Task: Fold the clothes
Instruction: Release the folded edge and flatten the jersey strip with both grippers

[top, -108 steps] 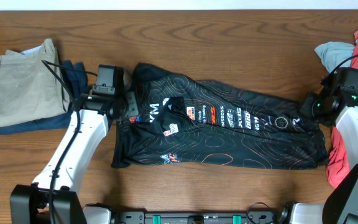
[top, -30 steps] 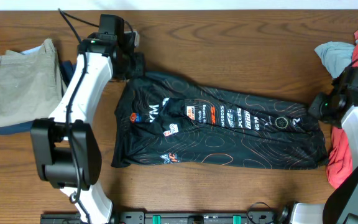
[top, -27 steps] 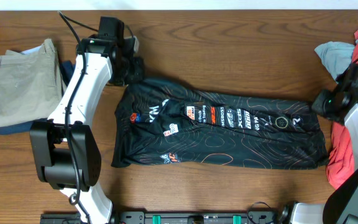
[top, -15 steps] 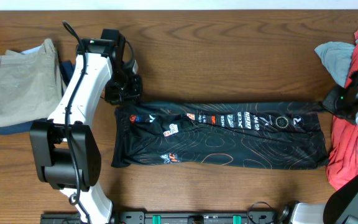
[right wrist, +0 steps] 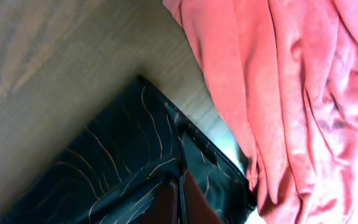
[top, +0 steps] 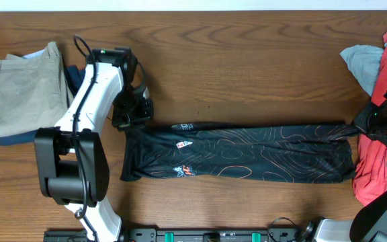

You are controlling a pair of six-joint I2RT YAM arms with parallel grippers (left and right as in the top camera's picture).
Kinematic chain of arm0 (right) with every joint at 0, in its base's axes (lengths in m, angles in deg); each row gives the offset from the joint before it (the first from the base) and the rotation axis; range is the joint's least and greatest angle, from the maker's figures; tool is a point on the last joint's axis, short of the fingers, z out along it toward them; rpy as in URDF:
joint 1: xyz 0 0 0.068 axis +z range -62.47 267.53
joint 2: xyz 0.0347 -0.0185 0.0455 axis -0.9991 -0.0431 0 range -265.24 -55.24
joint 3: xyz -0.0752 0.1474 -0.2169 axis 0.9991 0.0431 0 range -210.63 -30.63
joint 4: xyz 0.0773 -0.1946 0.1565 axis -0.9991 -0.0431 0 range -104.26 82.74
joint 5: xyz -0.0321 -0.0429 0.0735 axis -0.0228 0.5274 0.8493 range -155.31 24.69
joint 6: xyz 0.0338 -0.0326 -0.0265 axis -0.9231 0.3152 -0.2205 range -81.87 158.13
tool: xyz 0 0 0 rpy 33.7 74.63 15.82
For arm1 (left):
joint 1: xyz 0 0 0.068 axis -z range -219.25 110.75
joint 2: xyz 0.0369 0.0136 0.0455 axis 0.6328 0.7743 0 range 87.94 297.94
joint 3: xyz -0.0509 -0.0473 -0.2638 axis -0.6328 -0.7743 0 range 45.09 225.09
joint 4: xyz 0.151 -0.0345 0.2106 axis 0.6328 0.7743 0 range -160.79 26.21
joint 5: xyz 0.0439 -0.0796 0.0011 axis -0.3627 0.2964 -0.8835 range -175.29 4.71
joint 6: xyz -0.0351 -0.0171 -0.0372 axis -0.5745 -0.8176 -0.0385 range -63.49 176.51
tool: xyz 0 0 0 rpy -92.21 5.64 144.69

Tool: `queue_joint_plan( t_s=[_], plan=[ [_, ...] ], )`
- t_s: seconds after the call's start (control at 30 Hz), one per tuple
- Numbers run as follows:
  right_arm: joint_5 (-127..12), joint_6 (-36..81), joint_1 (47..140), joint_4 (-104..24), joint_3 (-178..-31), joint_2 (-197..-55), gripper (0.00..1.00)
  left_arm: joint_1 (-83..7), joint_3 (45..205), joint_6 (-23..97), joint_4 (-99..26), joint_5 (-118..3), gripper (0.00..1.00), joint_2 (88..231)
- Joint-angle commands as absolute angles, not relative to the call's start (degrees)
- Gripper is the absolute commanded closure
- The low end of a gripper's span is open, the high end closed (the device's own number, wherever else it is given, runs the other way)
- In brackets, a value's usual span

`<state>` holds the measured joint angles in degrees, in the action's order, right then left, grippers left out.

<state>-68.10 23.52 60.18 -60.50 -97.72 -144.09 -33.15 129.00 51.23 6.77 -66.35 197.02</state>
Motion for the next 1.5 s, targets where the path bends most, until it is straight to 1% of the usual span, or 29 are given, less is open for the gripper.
queue_joint_plan(
  t_s=[0.0, 0.17, 0.33, 0.37, 0.4, 0.5, 0.53, 0.57, 0.6, 0.67, 0.7, 0.87, 1.03, 1.17, 1.3, 1.47],
  plan=[
    [-72.8, 24.1, 59.7, -61.6, -98.4, -144.5, 0.99, -33.4, 125.8, 51.8, 7.2, -68.1, 0.94, 196.1],
    [-74.0, 24.0, 59.7, -63.5, -98.4, -144.5, 0.99, -33.4, 121.6, 51.8, 6.5, -68.1, 0.94, 196.1],
    [-76.8, 24.0, 59.7, -66.9, -98.3, -144.5, 0.99, -33.4, 120.9, 51.7, 8.1, -68.1, 0.93, 196.1],
    [-77.2, 24.0, 59.7, -67.5, -98.3, -144.5, 0.99, -33.4, 120.9, 51.7, 8.6, -67.9, 0.85, 196.1],
    [-77.3, 24.0, 59.7, -68.0, -98.3, -144.5, 0.99, -33.4, 120.9, 51.7, 8.9, -67.9, 0.70, 196.1],
    [-77.4, 24.1, 59.6, -68.8, -98.3, -144.5, 0.99, -33.4, 120.9, 51.7, 9.8, -67.9, 0.56, 196.1],
    [-77.6, 24.0, 59.5, -69.0, -98.3, -144.5, 0.96, -33.4, 120.9, 51.7, 9.9, -67.9, 0.49, 196.1],
    [-77.6, 24.0, 59.4, -69.3, -98.3, -144.5, 0.91, -33.4, 120.9, 51.8, 10.0, -67.9, 0.45, 196.1],
    [-77.6, 24.0, 59.1, -69.4, -98.3, -144.5, 0.88, -33.4, 120.9, 51.8, 10.0, -67.9, 0.44, 196.1],
    [-77.5, 24.0, 58.8, -69.7, -98.3, -144.5, 0.86, -33.4, 120.9, 51.8, 9.9, -67.9, 0.44, 196.1],
    [-77.5, 24.0, 58.6, -69.9, -98.3, -144.5, 0.83, -33.4, 120.9, 51.8, 9.9, -67.9, 0.44, 196.1],
    [-77.5, 24.0, 58.6, -70.8, -98.3, -144.5, 0.81, -33.4, 120.9, 51.8, 9.5, -67.9, 0.43, 196.1],
    [-76.7, 24.4, 58.6, -69.7, -98.3, -144.5, 0.64, -33.4, 120.9, 51.8, 8.4, -67.9, 0.44, 196.1],
    [-71.5, 29.5, 58.6, -68.1, -98.3, -145.2, 0.53, -33.4, 120.9, 51.8, 7.1, -67.9, 0.44, 196.1],
    [-70.8, 30.4, 58.7, -68.2, -98.3, -148.1, 0.48, -33.4, 120.9, 51.8, 6.3, -67.9, 0.43, 196.1],
    [-69.7, 32.7, 58.7, -67.8, -98.3, -152.9, 0.38, -33.4, 120.9, 51.7, 5.2, -67.9, 0.42, 196.1]
  ],
)
